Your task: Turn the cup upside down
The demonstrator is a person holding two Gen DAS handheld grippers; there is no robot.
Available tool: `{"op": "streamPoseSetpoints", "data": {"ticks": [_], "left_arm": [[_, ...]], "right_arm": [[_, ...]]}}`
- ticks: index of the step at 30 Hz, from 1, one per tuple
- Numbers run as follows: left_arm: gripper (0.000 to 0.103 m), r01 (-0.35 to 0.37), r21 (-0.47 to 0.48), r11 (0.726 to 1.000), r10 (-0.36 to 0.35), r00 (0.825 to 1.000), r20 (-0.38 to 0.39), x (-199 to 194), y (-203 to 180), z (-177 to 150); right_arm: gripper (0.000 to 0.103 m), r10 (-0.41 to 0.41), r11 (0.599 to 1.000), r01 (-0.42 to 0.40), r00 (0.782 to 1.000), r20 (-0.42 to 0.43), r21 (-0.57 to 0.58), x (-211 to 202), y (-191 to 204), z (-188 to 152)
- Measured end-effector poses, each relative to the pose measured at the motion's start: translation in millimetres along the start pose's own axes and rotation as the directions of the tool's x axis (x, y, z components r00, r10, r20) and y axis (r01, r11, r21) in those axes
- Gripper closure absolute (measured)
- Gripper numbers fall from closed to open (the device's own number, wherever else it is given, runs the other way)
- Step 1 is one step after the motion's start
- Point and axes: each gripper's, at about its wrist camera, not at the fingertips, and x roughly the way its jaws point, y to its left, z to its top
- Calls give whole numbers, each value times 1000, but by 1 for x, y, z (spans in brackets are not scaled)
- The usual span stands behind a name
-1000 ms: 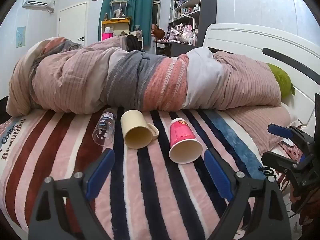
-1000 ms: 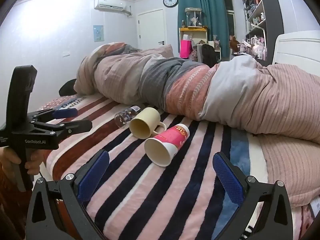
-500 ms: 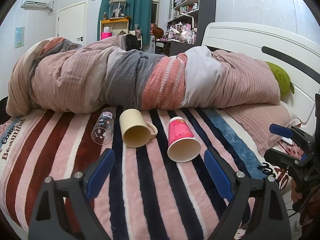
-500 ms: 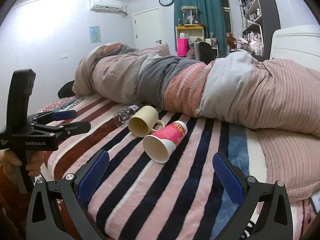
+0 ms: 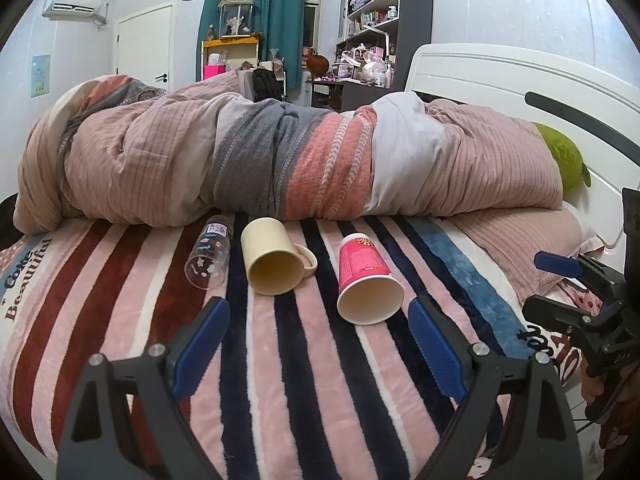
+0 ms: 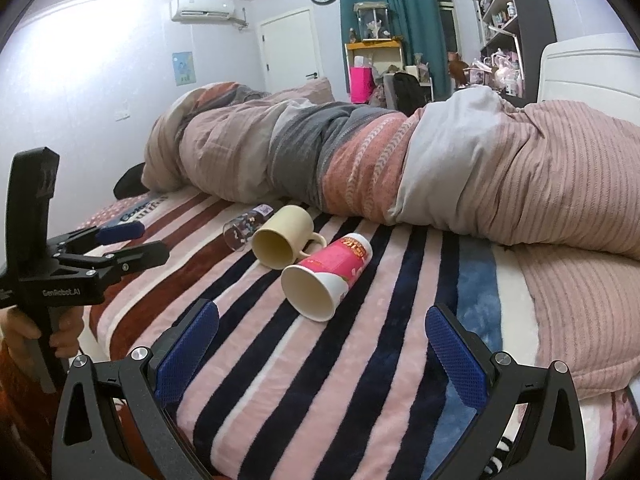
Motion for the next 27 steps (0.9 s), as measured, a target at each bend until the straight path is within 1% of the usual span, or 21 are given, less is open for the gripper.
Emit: {"op": "streamPoseSetpoints", "data": {"ticks": [27], "left_arm": [[14, -4, -6, 1000, 4, 1000, -8, 7, 1, -4]], "right_arm": [[0, 18, 1000, -18, 1000, -18, 19, 4, -4, -1]]}}
